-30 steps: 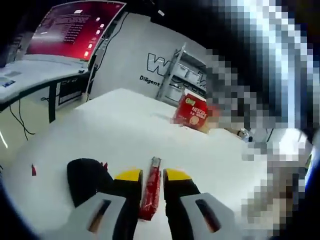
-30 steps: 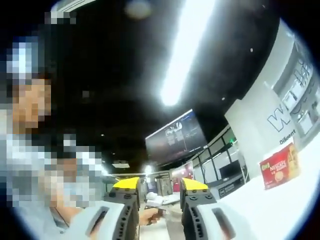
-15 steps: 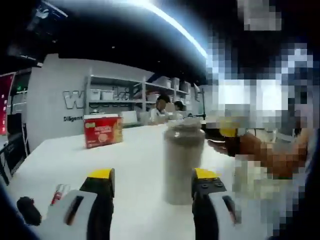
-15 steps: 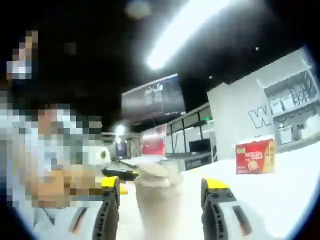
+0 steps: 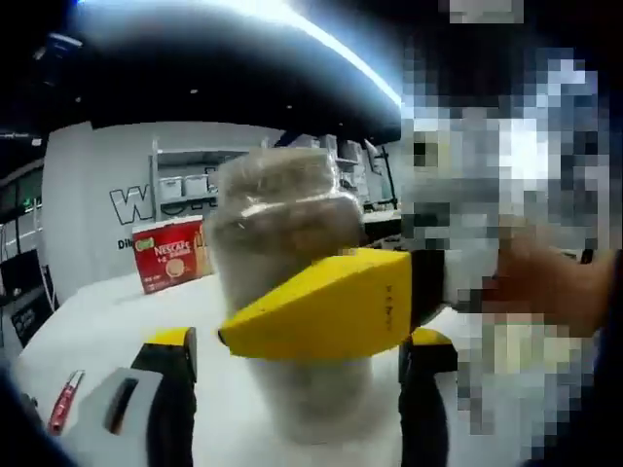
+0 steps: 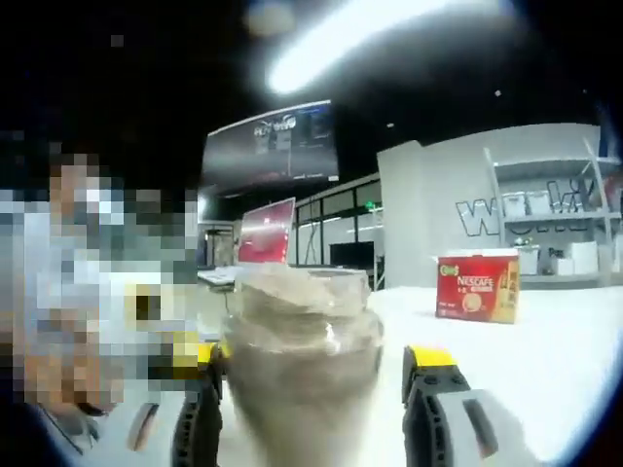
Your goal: Tear open the coffee pouch, take out the coffee, and pour the coffee from the pouch into the cup
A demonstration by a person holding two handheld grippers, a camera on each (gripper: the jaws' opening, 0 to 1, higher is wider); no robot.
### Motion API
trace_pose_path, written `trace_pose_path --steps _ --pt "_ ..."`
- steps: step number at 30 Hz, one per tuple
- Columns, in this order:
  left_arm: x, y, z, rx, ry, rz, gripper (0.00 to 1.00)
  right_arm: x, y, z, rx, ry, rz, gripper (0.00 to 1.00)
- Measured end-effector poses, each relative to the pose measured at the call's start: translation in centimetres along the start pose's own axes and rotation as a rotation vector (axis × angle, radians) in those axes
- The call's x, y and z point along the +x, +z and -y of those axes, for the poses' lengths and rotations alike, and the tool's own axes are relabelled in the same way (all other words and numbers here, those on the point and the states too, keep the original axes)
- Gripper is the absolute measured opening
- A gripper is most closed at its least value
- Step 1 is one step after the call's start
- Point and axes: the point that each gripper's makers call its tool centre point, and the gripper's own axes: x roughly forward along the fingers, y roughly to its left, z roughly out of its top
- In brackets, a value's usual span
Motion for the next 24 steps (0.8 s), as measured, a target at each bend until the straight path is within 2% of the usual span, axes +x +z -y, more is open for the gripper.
trace_pose_path --steps 2,3,4,5,6,10,11,12,13,14,16,17,18,19,20,22,23,24 --pt "0.7 -0.5 -0.2 -0.007 -0.001 -0.020 0.79 0.1 0.4 -0.5 0.022 0.019 0.014 0.61" --pt "0.9 -0.6 0.3 -0.027 -0.016 -0.026 0.68 0.0 0.7 -0.8 0.001 0.021 0.018 0.61" --pt "1.0 -0.6 0.3 -0.045 -0.020 -0.025 0.63 -0.1 0.8 -0.8 0.002 0.022 0.011 0.60" --pt "1.2 0.0 -0.8 -0.107 0.005 0.017 0.62 -0.3 0.9 -0.8 0.021 0.027 0.005 0.60" --pt "0.9 -0.4 -0.7 -0.118 -0.023 -0.007 0.62 -0.3 1.0 -0.8 0.037 0.029 0.005 0.60" --pt "1.4 -0.2 -2.7 -0.178 -0.058 -0.060 0.60 -0.6 1.3 -0.5 0.179 0.043 -0.020 0.59" --pt "1.3 -0.1 -2.2 -0.180 -0.065 -0.064 0.60 -0.8 1.4 -0.6 0.202 0.042 -0.027 0.59" --pt "1.3 -0.1 -2.4 -0.194 -0.075 -0.065 0.60 -0.1 1.2 0.9 0.198 0.040 -0.029 0.59" --pt "1.3 0.0 -2.1 -0.195 -0.078 -0.064 0.60 -0.1 1.2 0.9 0.192 0.039 -0.033 0.59" --pt "1.2 0.0 -2.1 -0.195 -0.079 -0.064 0.60 -0.3 1.0 0.0 0.114 0.050 -0.035 0.59" --pt "0.5 -0.8 -1.5 -0.104 -0.051 -0.042 0.60 -0.7 0.4 -1.9 -0.074 0.068 -0.018 0.59" --pt "0.5 0.6 -1.1 -0.066 -0.046 0.081 0.60 -1.1 0.7 -2.8 -0.064 0.063 0.032 0.59" --pt "0.2 -0.1 -0.8 -0.147 -0.053 0.047 0.60 -0.8 0.2 -1.8 0.014 0.076 0.013 0.59" --pt "-0.1 -0.1 -0.5 -0.166 -0.046 0.048 0.60 -0.7 0.6 -2.2 0.042 0.099 0.043 0.59" --pt "0.1 0.0 -0.7 -0.154 -0.039 0.036 0.60 -0.7 0.3 -0.8 0.034 0.077 0.022 0.59" --pt "0.6 0.0 -1.3 -0.160 -0.039 0.018 0.60 -0.1 0.1 -0.5 0.058 0.059 0.003 0.59" --pt "1.0 -0.2 -2.1 -0.162 -0.043 0.008 0.60 -0.1 0.0 -0.7 0.053 0.046 -0.016 0.59" --pt "1.0 -0.6 -2.2 -0.146 -0.041 -0.016 0.60 -0.1 -0.4 -1.2 -0.035 0.036 -0.042 0.58"
